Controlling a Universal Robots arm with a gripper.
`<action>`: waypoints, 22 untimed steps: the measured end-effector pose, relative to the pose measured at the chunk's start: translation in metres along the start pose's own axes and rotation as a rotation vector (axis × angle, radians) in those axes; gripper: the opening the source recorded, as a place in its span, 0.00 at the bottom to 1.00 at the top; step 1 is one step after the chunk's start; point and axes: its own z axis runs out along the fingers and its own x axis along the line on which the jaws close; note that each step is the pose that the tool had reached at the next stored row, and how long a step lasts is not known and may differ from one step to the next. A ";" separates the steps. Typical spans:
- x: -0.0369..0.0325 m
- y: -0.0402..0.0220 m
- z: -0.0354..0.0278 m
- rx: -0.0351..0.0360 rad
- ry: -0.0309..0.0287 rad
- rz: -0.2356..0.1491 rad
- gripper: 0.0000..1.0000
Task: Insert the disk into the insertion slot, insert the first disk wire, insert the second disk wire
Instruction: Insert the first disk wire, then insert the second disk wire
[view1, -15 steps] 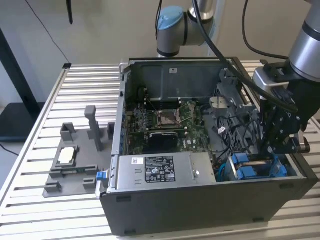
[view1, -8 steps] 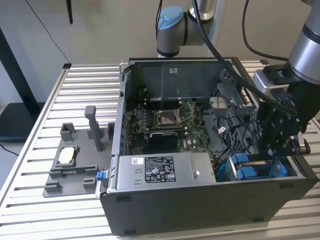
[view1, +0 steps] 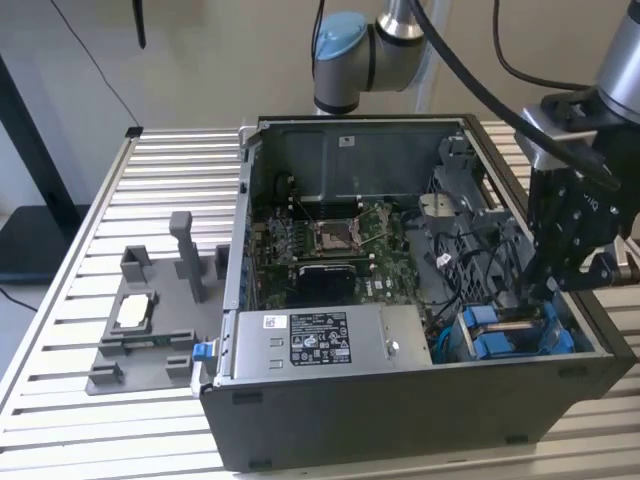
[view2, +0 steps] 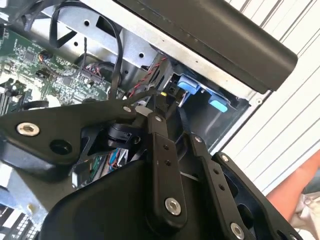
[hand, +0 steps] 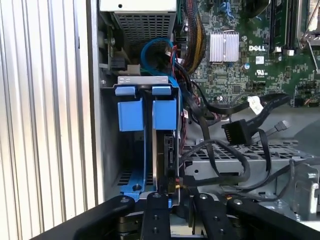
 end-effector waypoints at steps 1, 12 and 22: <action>-0.0002 -0.0001 -0.0029 0.0000 -0.0002 0.000 0.27; -0.0072 0.0006 -0.0275 0.0034 -0.0015 0.000 0.27; -0.0283 0.0047 -0.0294 0.0059 -0.0015 0.000 0.27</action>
